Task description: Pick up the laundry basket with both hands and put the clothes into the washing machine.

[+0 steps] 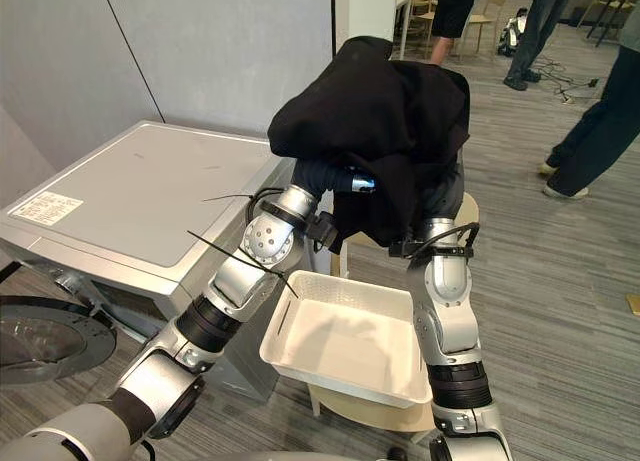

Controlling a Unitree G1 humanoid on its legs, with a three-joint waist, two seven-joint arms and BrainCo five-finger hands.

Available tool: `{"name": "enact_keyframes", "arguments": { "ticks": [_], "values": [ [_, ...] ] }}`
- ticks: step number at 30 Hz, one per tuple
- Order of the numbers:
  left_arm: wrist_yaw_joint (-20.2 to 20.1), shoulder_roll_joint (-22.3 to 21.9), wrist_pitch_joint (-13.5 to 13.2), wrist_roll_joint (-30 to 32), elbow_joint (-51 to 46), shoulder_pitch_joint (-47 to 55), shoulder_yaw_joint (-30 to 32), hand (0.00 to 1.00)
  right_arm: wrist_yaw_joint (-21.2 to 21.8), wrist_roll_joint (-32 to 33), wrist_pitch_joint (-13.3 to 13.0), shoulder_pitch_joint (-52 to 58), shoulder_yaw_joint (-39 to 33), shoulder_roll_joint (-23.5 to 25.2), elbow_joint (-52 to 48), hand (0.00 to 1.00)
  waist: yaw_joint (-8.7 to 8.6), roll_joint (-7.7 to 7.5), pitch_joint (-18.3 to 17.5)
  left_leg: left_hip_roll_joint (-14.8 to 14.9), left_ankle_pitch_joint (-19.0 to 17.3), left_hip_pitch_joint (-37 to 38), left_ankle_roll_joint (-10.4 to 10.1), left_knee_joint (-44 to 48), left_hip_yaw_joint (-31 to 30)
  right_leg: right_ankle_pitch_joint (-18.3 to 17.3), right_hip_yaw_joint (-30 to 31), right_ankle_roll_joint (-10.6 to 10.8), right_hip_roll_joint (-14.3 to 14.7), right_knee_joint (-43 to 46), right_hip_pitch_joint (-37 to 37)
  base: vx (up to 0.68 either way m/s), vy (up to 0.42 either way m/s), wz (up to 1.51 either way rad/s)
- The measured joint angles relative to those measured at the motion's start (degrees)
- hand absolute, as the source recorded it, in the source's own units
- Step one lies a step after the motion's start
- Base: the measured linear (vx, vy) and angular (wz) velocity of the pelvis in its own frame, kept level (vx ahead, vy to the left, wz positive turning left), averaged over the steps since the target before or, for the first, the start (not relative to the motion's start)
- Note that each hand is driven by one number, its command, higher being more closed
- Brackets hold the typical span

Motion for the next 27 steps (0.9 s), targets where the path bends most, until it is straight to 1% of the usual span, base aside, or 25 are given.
{"name": "enact_keyframes", "arguments": {
  "ticks": [4,6,9,11,16,17,21,22,25,27],
  "values": [
    [-0.4,-1.0,0.0,0.0,1.4,0.2,-2.7,0.0,0.0,0.0,1.0,0.0,0.2,0.1,0.5,1.0,0.01,-0.27,0.0,0.0,0.0,-0.1,0.0,0.0,-0.1,0.0,0.0,0.0,0.0,0.0,0.0,0.0,0.0,0.0],
    [-1.3,-2.1,0.0,0.0,4.0,0.2,-3.9,0.0,-0.1,0.0,1.3,0.0,0.2,0.2,1.0,1.0,-0.15,-0.43,-0.1,0.0,0.0,-0.2,0.0,0.0,-0.1,0.2,0.0,0.3,0.0,-0.1,-0.1,0.0,0.0,0.0],
    [-1.6,-3.1,-0.1,0.0,7.5,0.2,-5.4,0.0,-0.2,0.0,1.4,0.0,0.0,0.1,1.0,1.0,-0.74,-0.5,-0.2,0.0,0.0,-0.3,0.0,0.1,-0.2,0.2,0.0,0.3,0.0,-0.1,-0.1,0.0,0.0,0.0],
    [-1.9,-3.9,-0.2,0.0,9.7,0.1,-5.8,0.0,-0.5,0.0,1.6,0.4,-0.2,0.0,1.0,1.0,-0.84,-0.62,-0.2,0.0,0.0,-0.3,0.0,0.3,-0.2,0.3,0.0,0.3,0.0,-0.2,-0.1,0.0,0.0,0.0],
    [-2.2,-4.9,-0.4,-0.1,15.9,-0.2,-6.9,0.0,-1.4,0.0,3.6,1.0,-0.4,-0.6,3.1,1.0,-1.03,-2.09,-1.3,0.4,0.0,-0.8,0.0,0.4,-0.7,1.3,0.2,-0.5,0.6,-1.3,-0.1,0.0,0.0,0.0],
    [-2.2,-4.8,-0.4,-0.1,16.3,-0.3,-7.0,1.0,-1.5,0.0,3.7,1.0,-0.4,-0.7,3.1,1.0,-1.0,-2.19,-1.3,0.5,0.0,-0.8,0.0,0.4,-0.7,1.3,0.2,-0.5,0.6,-1.3,0.0,0.0,0.0,0.0],
    [-2.1,-4.9,0.0,-0.1,18.9,-0.4,-7.8,1.0,-1.6,0.0,3.7,0.8,-0.4,-0.7,3.1,1.0,-0.91,-2.32,-1.4,0.5,0.0,-0.8,0.0,0.4,-0.8,1.4,0.1,-0.5,0.6,-1.3,0.0,-0.01,-0.001,0.0],
    [-2.1,-4.8,0.8,0.0,20.1,-0.6,-8.4,1.0,-1.6,0.0,3.7,0.6,-0.4,-0.8,3.1,1.0,-0.97,-2.32,-1.4,0.5,0.0,-0.8,0.0,0.4,-0.8,1.5,0.2,-0.5,0.7,-1.4,0.0,-0.03,-0.004,-0.02],
    [-1.8,-4.8,1.8,-0.1,21.1,-0.7,-9.9,1.0,-1.6,0.0,3.7,0.0,-0.4,-0.8,3.1,1.0,-0.98,-2.32,-1.4,0.5,-0.1,-0.8,-0.1,0.4,-0.8,1.8,0.2,-0.7,0.8,-2.0,0.2,-0.02,-0.005,-0.03],
    [-1.8,-4.9,1.6,-0.1,21.0,-0.7,-10.6,1.0,-1.6,0.0,3.7,-1.2,-0.4,-0.9,3.1,1.0,-0.96,-2.32,-1.4,0.6,-0.3,-0.8,-0.4,0.4,-0.8,2.0,0.2,-0.9,0.9,-2.3,0.2,-0.03,-0.011,-0.05]
  ]
}}
